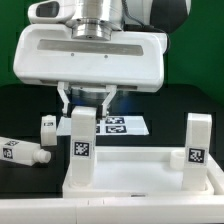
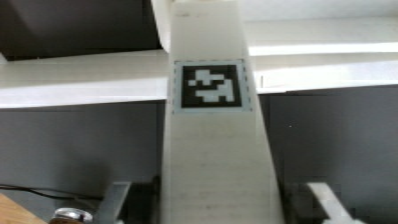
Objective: Assemble desk
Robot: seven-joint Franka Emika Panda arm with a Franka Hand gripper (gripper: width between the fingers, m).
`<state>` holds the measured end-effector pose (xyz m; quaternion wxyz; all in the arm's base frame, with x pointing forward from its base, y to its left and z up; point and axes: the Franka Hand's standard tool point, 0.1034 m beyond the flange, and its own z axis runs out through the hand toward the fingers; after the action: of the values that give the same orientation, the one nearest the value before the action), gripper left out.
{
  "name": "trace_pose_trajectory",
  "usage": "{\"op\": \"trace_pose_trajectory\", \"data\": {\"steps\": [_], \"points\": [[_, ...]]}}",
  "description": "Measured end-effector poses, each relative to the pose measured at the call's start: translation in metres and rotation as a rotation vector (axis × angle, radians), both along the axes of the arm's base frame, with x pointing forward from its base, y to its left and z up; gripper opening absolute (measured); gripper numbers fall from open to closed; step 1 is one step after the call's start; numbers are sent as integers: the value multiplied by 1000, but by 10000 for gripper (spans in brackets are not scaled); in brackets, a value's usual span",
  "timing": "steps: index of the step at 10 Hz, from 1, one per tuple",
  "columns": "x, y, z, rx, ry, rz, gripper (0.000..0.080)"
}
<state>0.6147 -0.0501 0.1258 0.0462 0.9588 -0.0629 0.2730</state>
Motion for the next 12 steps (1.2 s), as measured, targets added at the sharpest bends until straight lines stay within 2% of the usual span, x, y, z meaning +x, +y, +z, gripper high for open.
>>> {"op": "trace_pose_trajectory", "data": {"steps": [1,2,3,4,5,6,7,8,9,12], "points": [[-1,1,-1,5,12,1,285],[-1,0,-2,24,51,3,444],[1,-6,5,49,79,-8,572],[2,-7,5,93,153,-13,633],[9,-6,11,152,259,-16,633],[13,-8,12,188,340,-18,645],[12,-5,10,227,417,-37,645],[13,0,7,248,468,-44,649],[13,3,4,251,528,-34,649],[16,3,-9,209,490,-35,649]]}}
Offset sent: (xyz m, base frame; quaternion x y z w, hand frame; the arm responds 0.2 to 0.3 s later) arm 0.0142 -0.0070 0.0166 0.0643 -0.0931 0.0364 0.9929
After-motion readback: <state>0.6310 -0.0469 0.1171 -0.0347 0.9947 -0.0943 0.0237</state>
